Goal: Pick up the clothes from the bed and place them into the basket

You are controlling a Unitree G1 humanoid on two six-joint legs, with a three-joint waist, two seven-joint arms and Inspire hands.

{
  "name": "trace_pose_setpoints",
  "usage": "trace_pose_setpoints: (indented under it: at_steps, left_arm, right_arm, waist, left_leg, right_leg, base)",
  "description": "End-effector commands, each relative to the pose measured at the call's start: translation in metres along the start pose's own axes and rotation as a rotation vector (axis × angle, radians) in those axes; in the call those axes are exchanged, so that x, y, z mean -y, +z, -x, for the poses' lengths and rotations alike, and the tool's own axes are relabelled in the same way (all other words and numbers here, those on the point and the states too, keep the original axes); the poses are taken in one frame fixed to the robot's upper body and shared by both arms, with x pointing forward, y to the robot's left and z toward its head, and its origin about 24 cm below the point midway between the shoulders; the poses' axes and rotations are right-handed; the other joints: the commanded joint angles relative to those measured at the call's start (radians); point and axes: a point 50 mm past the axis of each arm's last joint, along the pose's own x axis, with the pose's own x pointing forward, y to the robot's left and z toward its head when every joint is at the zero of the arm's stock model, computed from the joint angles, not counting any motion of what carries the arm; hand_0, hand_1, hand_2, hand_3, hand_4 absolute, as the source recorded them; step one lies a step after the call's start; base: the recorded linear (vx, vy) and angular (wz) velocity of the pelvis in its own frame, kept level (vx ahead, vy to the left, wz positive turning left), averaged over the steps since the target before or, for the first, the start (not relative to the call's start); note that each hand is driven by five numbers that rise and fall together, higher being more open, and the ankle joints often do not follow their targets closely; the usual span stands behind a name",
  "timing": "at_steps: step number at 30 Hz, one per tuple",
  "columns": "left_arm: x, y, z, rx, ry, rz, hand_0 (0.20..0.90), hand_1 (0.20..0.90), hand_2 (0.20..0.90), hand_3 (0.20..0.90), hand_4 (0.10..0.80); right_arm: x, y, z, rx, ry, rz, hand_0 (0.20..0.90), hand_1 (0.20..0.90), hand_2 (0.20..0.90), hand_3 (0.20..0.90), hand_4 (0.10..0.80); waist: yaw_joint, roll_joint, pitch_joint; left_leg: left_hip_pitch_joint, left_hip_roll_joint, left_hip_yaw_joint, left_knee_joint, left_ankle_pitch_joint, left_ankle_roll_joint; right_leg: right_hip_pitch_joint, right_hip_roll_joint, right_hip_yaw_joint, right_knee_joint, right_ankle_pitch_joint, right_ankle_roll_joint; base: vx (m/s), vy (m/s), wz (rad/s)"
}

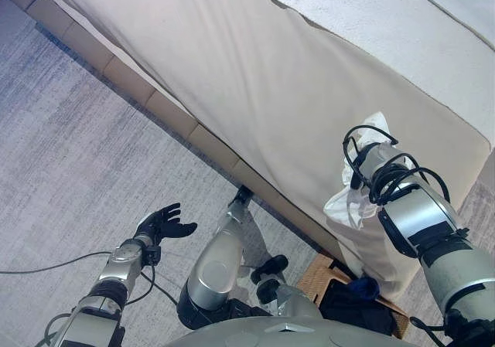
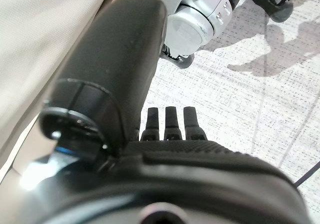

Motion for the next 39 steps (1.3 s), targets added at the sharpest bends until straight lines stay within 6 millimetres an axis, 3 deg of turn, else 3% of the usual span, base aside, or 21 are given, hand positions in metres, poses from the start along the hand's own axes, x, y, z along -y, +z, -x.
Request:
trace_pose_setpoints:
  at_steps: [1, 4, 6, 9, 12, 20, 29, 34, 39]
  left_arm:
    - [-0.004, -0.013, 0.006, -0.031, 0.006, -0.062, 0.900, 0.900, 0.900, 0.900, 0.800]
    - [-0.005, -0.036, 0.014, -0.056, 0.042, -0.032, 0.900, 0.900, 0.900, 0.900, 0.800]
    - [-0.004, -0.056, 0.021, -0.091, 0.074, 0.000, 0.900, 0.900, 0.900, 0.900, 0.800]
    - [-0.005, -0.073, 0.028, -0.133, 0.103, 0.033, 0.900, 0.900, 0.900, 0.900, 0.800]
    - [-0.004, -0.086, 0.033, -0.175, 0.109, 0.026, 0.900, 0.900, 0.900, 0.900, 0.800]
    - [0.001, -0.101, 0.037, -0.255, 0.093, -0.018, 0.900, 0.900, 0.900, 0.900, 0.800]
    - [0.030, -0.104, 0.031, -0.289, 0.001, -0.032, 0.900, 0.900, 0.900, 0.900, 0.800]
    - [0.039, -0.104, 0.029, -0.316, -0.028, -0.042, 0.900, 0.900, 0.900, 0.900, 0.800]
    - [0.045, -0.107, 0.029, -0.342, -0.063, -0.060, 0.900, 0.900, 0.900, 0.900, 0.800]
  right_arm:
    - [0.066, 0.023, 0.021, 0.216, -0.504, -0.192, 0.300, 0.300, 0.300, 0.200, 0.100]
    - [0.090, 0.057, 0.057, 0.497, -0.657, -0.545, 0.300, 0.300, 0.300, 0.200, 0.100]
    - [0.102, 0.071, 0.093, 0.748, -0.785, -0.720, 0.300, 0.300, 0.300, 0.200, 0.100]
    - [0.107, 0.071, 0.137, 0.986, -0.921, -0.830, 0.300, 0.300, 0.300, 0.200, 0.100]
    - [0.113, 0.047, 0.167, 1.108, -1.105, -0.881, 0.300, 0.300, 0.300, 0.200, 0.100]
    - [0.123, -0.003, 0.181, 1.071, -1.313, -0.787, 0.300, 0.300, 0.300, 0.200, 0.100]
    - [0.117, -0.063, 0.186, 0.989, -1.491, -0.699, 0.300, 0.300, 0.300, 0.200, 0.100]
    - [0.128, -0.081, 0.193, 0.988, -1.545, -0.714, 0.300, 0.300, 0.300, 0.200, 0.100]
    - [0.133, -0.089, 0.185, 0.962, -1.449, -0.759, 0.300, 0.300, 0.300, 0.200, 0.100]
  waist:
    - [0.001, 0.003, 0.033]
    - [-0.045, -0.012, 0.021]
    - [-0.097, -0.021, 0.002]
    - [-0.159, -0.026, -0.042]
    - [-0.226, -0.025, -0.119]
    - [-0.338, -0.007, -0.248]
    - [-0.481, 0.040, -0.332]
    - [-0.530, 0.046, -0.357]
    - [-0.562, 0.047, -0.382]
  left_leg:
    - [0.108, 0.011, 0.052, 0.020, -0.190, 0.050]
    - [0.153, 0.032, 0.077, 0.000, -0.202, 0.049]
    - [0.185, 0.041, 0.110, -0.019, -0.191, 0.059]
    - [0.245, 0.052, 0.157, -0.053, -0.202, 0.065]
    - [0.299, 0.063, 0.212, -0.082, -0.209, 0.067]
    - [0.385, 0.079, 0.313, -0.095, -0.236, 0.062]
    - [0.471, 0.089, 0.413, -0.100, -0.252, 0.044]
    - [0.501, 0.097, 0.452, -0.101, -0.253, 0.030]
    - [0.519, 0.108, 0.480, -0.101, -0.252, 0.015]
  right_leg:
    - [-0.113, -0.036, 0.026, 0.132, 0.115, -0.038]
    - [-0.116, -0.028, 0.062, 0.138, 0.128, -0.034]
    - [-0.123, -0.028, 0.086, 0.137, 0.151, -0.041]
    - [-0.111, -0.015, 0.132, 0.132, 0.153, -0.035]
    - [-0.077, 0.007, 0.167, 0.095, 0.138, -0.032]
    - [-0.022, 0.057, 0.235, 0.016, 0.083, -0.039]
    - [0.037, 0.089, 0.341, -0.028, 0.053, -0.072]
    - [0.056, 0.099, 0.369, -0.051, 0.056, -0.081]
    - [0.072, 0.108, 0.383, -0.082, 0.068, -0.084]
  base:
    - [0.008, -0.040, -0.03]
    - [0.004, -0.008, -0.09]
    - [-0.069, 0.053, -0.33]
    - [-0.016, 0.003, -0.48]
    - [0.018, -0.080, -0.62]
    - [0.020, -0.090, -0.55]
    - [-0.026, -0.063, -0.48]
    - [-0.023, -0.065, -0.36]
    - [-0.007, -0.074, -0.29]
